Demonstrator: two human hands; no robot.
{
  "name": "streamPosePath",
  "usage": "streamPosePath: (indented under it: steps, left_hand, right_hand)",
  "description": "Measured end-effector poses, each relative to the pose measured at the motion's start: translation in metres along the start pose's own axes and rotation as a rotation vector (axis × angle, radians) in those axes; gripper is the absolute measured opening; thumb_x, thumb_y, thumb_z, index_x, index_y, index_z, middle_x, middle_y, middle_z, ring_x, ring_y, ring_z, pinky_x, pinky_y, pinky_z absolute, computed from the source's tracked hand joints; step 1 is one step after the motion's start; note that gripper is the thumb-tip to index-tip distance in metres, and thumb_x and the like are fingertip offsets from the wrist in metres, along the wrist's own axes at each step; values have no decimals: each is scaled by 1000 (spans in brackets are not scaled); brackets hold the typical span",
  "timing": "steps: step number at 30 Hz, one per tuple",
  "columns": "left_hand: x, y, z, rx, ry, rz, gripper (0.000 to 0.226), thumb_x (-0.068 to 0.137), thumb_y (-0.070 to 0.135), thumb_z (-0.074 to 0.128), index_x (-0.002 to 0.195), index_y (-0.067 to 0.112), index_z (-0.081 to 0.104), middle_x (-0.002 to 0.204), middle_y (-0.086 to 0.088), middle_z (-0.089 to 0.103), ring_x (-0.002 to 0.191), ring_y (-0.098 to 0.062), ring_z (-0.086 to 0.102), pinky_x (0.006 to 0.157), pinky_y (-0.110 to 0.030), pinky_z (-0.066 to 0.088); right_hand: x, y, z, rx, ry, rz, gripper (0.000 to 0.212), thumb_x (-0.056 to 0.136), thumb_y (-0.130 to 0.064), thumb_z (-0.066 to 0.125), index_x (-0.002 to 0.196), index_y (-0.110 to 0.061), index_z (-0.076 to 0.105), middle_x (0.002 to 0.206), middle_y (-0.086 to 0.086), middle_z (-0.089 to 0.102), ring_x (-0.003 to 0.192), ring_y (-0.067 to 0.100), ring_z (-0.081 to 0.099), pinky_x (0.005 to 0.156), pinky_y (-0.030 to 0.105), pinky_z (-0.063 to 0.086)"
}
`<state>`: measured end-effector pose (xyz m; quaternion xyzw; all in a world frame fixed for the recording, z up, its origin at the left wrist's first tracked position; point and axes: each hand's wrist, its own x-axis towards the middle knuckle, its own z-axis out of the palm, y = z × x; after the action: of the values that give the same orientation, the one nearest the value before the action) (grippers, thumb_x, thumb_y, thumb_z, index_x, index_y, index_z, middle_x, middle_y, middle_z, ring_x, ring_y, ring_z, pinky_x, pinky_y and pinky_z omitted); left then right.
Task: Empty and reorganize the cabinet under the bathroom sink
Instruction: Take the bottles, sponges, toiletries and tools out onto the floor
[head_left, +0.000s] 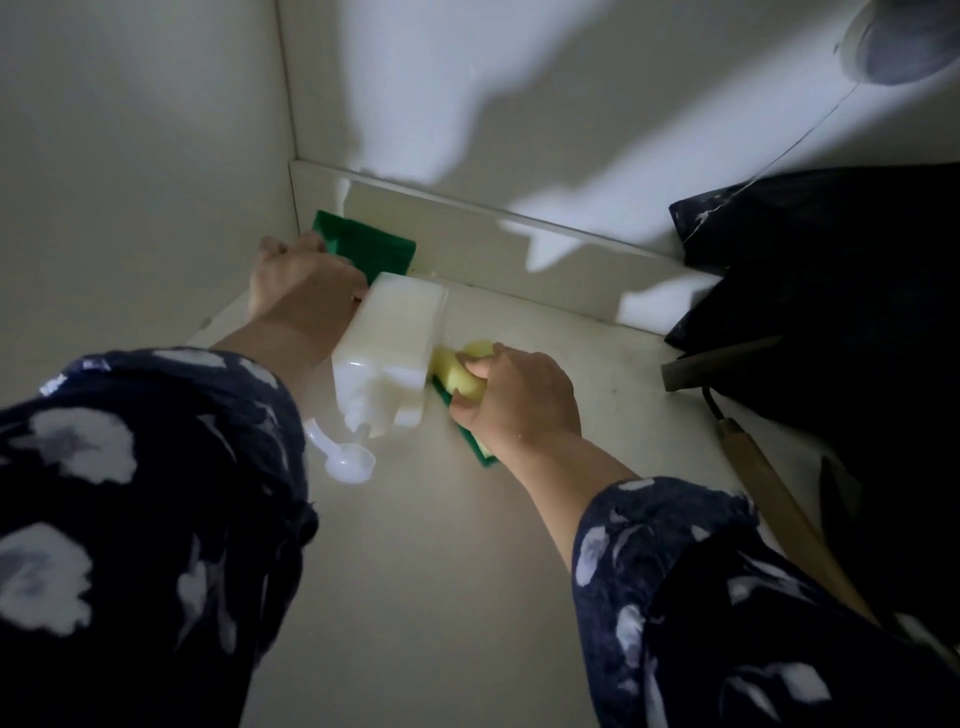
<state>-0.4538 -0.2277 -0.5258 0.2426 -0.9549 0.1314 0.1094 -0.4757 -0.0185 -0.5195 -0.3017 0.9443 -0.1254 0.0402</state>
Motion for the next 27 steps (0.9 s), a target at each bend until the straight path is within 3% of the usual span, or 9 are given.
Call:
streamPosePath:
  steps: [3, 5, 7, 10, 13, 15, 19, 24, 27]
  left_hand:
    - [4, -8, 9, -193, 47, 59, 26, 87, 22, 60, 112, 21, 66, 139, -1, 49, 130, -29, 38, 103, -41, 33]
    - [6, -8, 10, -324, 11, 48, 32, 90, 15, 55, 122, 16, 61, 140, -7, 49, 126, -31, 46, 98, -41, 38]
    - [9, -4, 6, -284, -60, 10, 42, 93, 17, 49, 134, 25, 45, 132, -10, 53, 112, -32, 55, 86, -39, 44]
    - [21, 0, 4, 22, -73, 31, 55, 96, 28, 41, 147, 35, 23, 142, 4, 43, 114, -26, 56, 77, -32, 39]
    - [28, 1, 4, 102, -12, -37, 32, 95, 34, 41, 124, 38, 53, 116, 9, 57, 105, -18, 58, 81, -30, 39]
    - [27, 2, 7, 103, -41, -89, 22, 94, 31, 45, 107, 34, 63, 97, 6, 60, 94, -20, 59, 78, -29, 36]
    - [16, -6, 13, -146, -64, -131, 21, 93, 31, 51, 104, 23, 68, 103, 0, 63, 89, -24, 58, 70, -24, 41]
    - [-21, -25, -10, -198, 129, -172, 28, 92, 11, 46, 103, 23, 68, 105, -10, 61, 100, -32, 53, 87, -37, 36]
    - [-51, -37, -24, -320, 80, -241, 26, 93, 10, 46, 109, 19, 64, 103, -10, 64, 92, -32, 58, 77, -35, 42]
  right_hand:
    - [3, 0, 0, -14, 3, -5, 50, 90, -39, 56, 138, -31, 48, 139, 0, 50, 122, 26, 47, 100, 32, 41]
    - [6, -2, 2, -18, 5, -2, 49, 91, -38, 55, 139, -30, 47, 140, 1, 49, 121, 26, 47, 100, 33, 41]
    - [11, -4, 5, -14, -1, 9, 48, 92, -38, 54, 138, -27, 48, 141, 2, 47, 121, 27, 48, 100, 34, 42]
    - [19, -5, 8, -17, -10, 26, 44, 93, -37, 52, 134, -21, 52, 142, 3, 46, 118, 26, 49, 96, 34, 43]
    - [21, -4, 10, -39, -11, 4, 41, 94, -34, 50, 132, -19, 54, 142, 5, 44, 121, 26, 47, 99, 35, 42]
    - [22, -3, 11, -30, 2, 9, 42, 95, -34, 50, 133, -18, 54, 141, 6, 44, 122, 27, 45, 102, 37, 41]
    - [27, -1, 16, -139, 41, -13, 41, 96, -38, 44, 135, -26, 51, 141, 4, 46, 117, 29, 42, 94, 36, 38]
    - [31, 1, 17, -165, 40, -9, 42, 97, -38, 41, 138, -33, 45, 140, 5, 46, 118, 33, 41, 93, 38, 38]
    - [32, -3, 14, -126, 8, 32, 42, 96, -37, 43, 136, -28, 48, 130, 7, 53, 118, 33, 42, 91, 38, 40]
